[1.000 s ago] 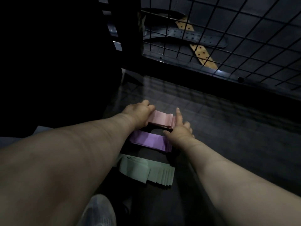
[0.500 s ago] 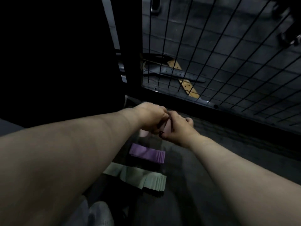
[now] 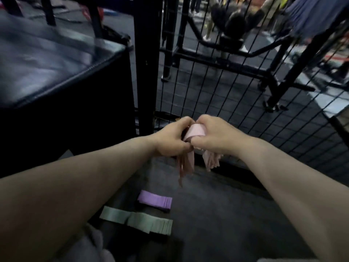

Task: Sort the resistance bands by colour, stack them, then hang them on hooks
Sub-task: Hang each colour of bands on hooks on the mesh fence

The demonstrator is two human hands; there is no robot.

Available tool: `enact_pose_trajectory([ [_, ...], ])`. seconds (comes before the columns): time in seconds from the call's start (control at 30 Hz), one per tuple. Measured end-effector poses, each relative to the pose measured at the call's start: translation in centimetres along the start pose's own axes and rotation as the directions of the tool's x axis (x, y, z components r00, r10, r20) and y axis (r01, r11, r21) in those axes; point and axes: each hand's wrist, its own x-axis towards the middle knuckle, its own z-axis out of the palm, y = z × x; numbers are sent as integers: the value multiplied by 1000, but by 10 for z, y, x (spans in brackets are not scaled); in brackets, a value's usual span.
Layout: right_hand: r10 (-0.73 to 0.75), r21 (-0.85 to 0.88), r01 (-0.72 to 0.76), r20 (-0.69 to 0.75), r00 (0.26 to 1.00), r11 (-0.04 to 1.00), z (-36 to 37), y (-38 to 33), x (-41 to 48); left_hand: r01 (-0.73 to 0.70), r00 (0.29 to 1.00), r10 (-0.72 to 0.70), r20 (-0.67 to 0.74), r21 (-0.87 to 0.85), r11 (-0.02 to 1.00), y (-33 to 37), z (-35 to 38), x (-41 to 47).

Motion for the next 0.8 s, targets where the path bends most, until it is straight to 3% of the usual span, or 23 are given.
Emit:
enact_pose_trajectory([
  [0.1,35,177,-25,-53,998,984,-32,-23,-23,0,995,-28,-95,-277,961,40,2,-13],
  [0.23,31,384,37,-170,985,923,-68,-42,-54,42,976,-109,-187,-332,942,69,6,-28],
  [0.3,30,428,48,-174,984,902,-83,-48,-70,36,976,-122,-181,-417,908,83,4,-37],
  [0.4,40,484,28,-129,991,874,-93,-51,-94,35,982,-142,-122,-627,778,113,-6,-47],
  [0.57,29,437,-9,-37,999,900,-96,-49,-131,37,993,-94,-68,-583,812,156,-25,-53],
  [0.8,-71,544,55,9,997,837,-92,-47,-157,17,995,-53,-80,-391,920,210,-23,-53],
])
